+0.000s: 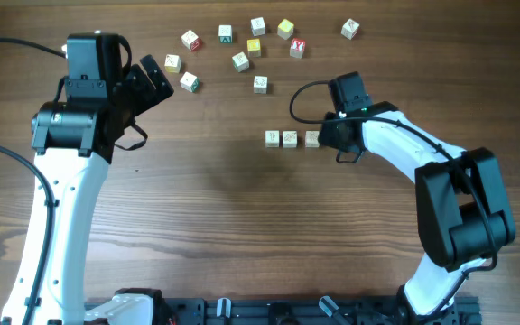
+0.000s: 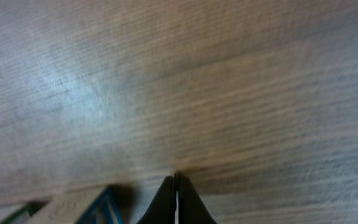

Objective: Form a horizontal line
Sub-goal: 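Place the block at right end of the row with right gripper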

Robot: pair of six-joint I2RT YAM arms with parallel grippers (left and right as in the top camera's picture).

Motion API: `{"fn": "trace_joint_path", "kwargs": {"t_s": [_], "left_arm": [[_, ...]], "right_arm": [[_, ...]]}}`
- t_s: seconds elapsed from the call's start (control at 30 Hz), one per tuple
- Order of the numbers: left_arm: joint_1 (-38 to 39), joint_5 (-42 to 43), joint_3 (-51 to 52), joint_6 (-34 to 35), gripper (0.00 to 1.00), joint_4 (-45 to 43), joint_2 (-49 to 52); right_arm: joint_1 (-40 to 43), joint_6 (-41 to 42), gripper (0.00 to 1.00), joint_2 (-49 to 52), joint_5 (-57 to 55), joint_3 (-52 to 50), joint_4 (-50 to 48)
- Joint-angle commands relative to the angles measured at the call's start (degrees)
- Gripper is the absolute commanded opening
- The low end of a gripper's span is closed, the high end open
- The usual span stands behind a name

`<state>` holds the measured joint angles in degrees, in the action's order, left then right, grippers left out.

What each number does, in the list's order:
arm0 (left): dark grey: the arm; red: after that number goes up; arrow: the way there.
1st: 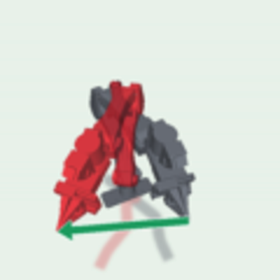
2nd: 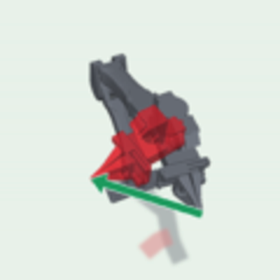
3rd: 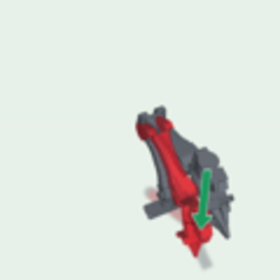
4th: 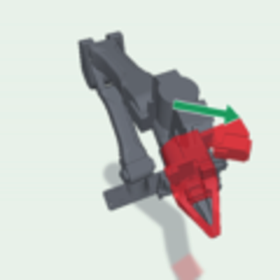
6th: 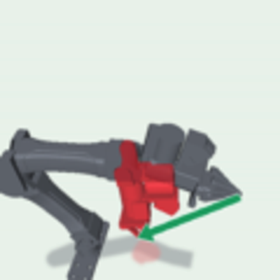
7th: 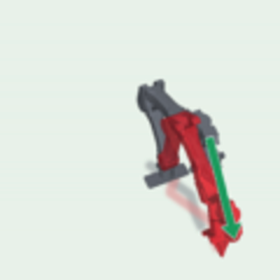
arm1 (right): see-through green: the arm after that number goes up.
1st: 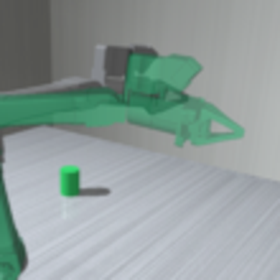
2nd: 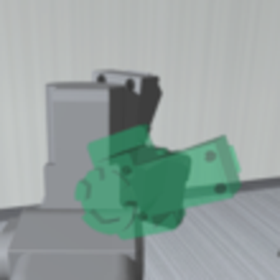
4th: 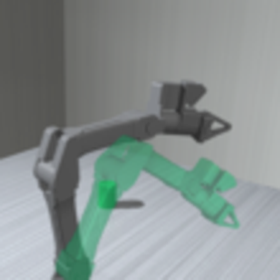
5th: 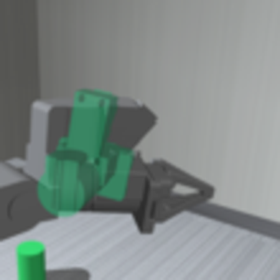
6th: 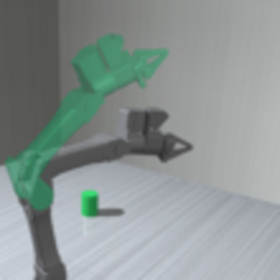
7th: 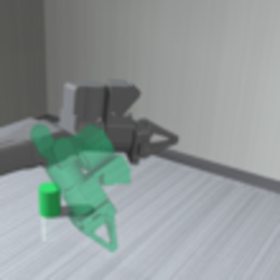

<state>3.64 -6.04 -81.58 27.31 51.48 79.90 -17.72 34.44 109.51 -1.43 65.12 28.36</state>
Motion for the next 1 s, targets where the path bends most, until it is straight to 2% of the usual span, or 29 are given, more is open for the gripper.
{"fn": "trace_joint_path", "kwargs": {"t_s": [0.0, 0.33, 0.6, 0.7, 0.97], "left_arm": [[-0.3, 0.5, -0.1, 0.5, 1.0, 0.0, -0.8], [-0.3, 0.5, -0.1, 0.5, 1.0, 0.0, -0.8], [-0.3, 0.5, -0.1, 0.5, 1.0, 0.0, -0.8], [-0.3, 0.5, -0.1, 0.5, 1.0, 0.0, -0.8], [-0.3, 0.5, -0.1, 0.5, 1.0, 0.0, -0.8]], "right_arm": [[-0.5, -2.7, 0.05, -0.2, 5.2, -0.1, 1.6], [-0.5, -4.5, 0.05, -0.2, 9.0, -0.1, 0.4], [-0.5, -9.3, 0.05, -0.2, 9.7, -0.1, -2.9], [-0.5, -10.6, 0.05, -0.2, 13.5, -0.1, -3.3], [-0.5, -10.5, 0.05, -0.2, 16.5, -0.1, -4.0]]}}
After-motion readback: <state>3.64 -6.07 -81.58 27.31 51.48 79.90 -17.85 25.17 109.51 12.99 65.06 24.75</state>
